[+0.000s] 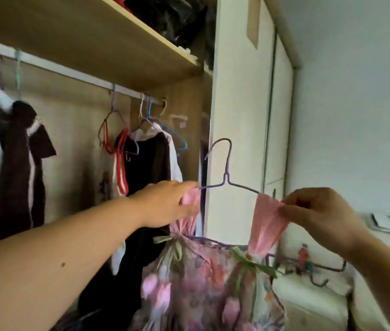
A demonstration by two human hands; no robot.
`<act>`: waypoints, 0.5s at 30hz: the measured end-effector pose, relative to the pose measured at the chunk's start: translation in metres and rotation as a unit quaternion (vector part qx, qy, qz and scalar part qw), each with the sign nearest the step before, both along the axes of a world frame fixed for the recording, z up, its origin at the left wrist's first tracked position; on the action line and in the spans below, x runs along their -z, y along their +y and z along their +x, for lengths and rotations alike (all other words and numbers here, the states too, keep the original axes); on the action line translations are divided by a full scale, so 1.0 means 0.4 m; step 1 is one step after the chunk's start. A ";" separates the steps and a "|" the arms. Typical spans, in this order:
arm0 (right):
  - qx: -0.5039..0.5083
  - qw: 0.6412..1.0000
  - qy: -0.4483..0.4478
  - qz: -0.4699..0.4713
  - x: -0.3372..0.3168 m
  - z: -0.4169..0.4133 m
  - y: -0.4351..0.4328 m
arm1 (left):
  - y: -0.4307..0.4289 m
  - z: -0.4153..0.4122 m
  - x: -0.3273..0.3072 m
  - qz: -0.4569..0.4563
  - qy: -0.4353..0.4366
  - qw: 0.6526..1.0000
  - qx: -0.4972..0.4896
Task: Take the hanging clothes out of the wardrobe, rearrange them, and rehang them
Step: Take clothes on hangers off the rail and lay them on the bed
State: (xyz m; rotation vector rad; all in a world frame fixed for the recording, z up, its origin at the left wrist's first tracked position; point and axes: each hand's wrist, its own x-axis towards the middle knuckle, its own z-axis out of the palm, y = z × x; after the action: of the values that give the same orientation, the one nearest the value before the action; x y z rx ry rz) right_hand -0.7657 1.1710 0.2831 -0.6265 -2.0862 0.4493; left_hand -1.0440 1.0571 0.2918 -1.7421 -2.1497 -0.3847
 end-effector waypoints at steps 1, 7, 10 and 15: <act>0.013 1.000 -0.008 -0.013 0.030 0.048 0.011 | 0.027 0.021 0.038 -0.013 -0.033 0.998 0.045; 0.083 0.990 -0.076 -0.079 0.234 0.305 0.052 | 0.187 0.201 0.243 -0.046 -0.093 0.981 0.165; 0.116 0.982 -0.087 -0.120 0.319 0.412 0.046 | 0.265 0.303 0.333 -0.056 -0.100 0.972 0.207; 0.238 0.955 -0.092 -0.151 0.439 0.578 0.006 | 0.361 0.469 0.441 -0.033 -0.089 0.950 0.299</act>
State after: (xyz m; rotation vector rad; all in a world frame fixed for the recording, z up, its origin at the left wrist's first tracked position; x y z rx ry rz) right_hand -0.5344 1.1732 0.1076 -1.3597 -1.9576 0.4437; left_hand -0.8564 1.2014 0.1155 -2.4671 -1.7068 -0.6456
